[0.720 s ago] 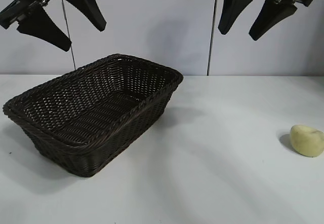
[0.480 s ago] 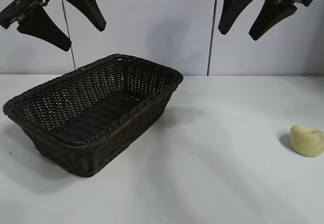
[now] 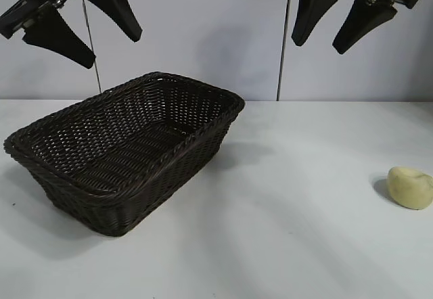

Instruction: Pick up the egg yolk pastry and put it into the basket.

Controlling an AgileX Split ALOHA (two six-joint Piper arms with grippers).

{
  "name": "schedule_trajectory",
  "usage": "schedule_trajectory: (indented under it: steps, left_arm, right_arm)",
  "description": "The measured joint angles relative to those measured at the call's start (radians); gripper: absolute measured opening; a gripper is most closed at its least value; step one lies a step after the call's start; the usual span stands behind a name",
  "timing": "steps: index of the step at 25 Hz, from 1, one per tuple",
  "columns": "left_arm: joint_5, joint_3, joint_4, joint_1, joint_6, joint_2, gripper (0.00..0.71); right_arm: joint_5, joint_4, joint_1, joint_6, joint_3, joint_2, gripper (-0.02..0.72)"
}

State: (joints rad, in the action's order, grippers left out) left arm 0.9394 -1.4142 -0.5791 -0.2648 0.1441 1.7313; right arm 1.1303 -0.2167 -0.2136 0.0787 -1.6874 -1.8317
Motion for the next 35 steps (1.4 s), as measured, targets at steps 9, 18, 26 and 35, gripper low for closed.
schedule_trajectory:
  steps: [9, 18, 26, 35]
  left_arm:
    - [0.000, 0.000, 0.000, 0.000, 0.000, 0.000, 0.515]
    - [0.020, 0.000, -0.002, 0.000, -0.042, 0.000, 0.515]
    - [0.107, 0.006, 0.091, 0.000, -0.138, -0.044, 0.515]
    - [0.079, 0.213, 0.178, 0.000, -0.308, -0.157, 0.515]
  right_arm:
    - [0.004, 0.000, 0.000, 0.000, 0.000, 0.000, 0.466]
    - [0.005, 0.000, 0.000, 0.000, 0.000, 0.000, 0.466]
    - [0.005, 0.000, 0.000, -0.002, 0.000, 0.000, 0.466]
    - [0.005, -0.001, 0.000, -0.002, 0.000, 0.000, 0.466]
